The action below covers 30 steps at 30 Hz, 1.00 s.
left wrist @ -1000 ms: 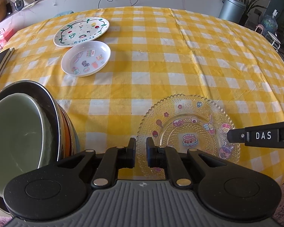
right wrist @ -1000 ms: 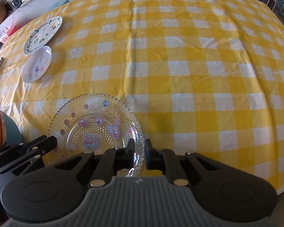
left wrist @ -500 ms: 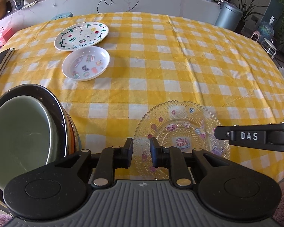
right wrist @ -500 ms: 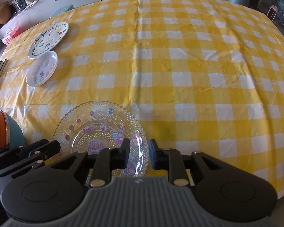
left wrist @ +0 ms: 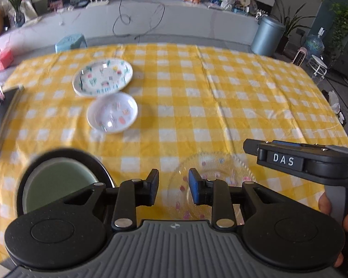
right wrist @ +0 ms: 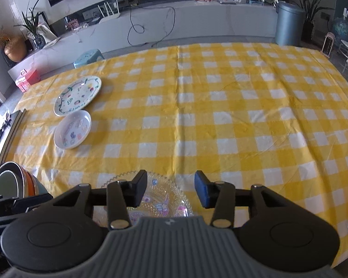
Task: Organize plates and bowls
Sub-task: 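Move both grippers to the white 'Fruity' plate and close on its rim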
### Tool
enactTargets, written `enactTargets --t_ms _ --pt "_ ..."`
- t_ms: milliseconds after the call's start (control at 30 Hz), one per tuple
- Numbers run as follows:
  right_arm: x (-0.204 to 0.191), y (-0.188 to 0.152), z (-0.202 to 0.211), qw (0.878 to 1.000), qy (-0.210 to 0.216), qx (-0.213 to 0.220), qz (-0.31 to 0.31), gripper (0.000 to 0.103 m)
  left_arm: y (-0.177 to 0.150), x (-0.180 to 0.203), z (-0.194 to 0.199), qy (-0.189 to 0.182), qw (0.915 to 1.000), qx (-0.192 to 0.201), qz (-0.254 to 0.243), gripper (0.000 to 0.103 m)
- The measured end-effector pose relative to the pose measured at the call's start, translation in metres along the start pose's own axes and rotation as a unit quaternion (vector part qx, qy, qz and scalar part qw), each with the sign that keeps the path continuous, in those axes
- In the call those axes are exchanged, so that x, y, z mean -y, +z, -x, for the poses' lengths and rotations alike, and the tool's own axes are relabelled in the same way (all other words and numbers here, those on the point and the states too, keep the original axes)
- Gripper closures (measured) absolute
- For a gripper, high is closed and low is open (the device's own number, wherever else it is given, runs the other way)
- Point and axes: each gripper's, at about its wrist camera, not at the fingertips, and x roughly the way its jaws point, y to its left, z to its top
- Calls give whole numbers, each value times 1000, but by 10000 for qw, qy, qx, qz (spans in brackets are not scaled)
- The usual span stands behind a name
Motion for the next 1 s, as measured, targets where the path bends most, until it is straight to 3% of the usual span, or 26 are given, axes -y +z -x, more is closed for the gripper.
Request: enactTargets --t_ms 267,367,533,867,1000 --pt "-24 20 5 9993 76 353 111 54 33 -35 22 201 9991 345 -106 63" --pt "-36 27 0 9987 48 491 121 47 42 -51 22 352 9987 368 -97 63" --pt "-57 43 -17 9984 203 402 332 47 60 -81 17 300 9985 450 -92 63" --pt "-101 80 -71 9950 951 87 308 48 93 -152 -19 227 9981 545 168 63" --pt "-111 92 -99 9929 1172 -127 122 57 102 -179 -44 70 9981 491 373 63"
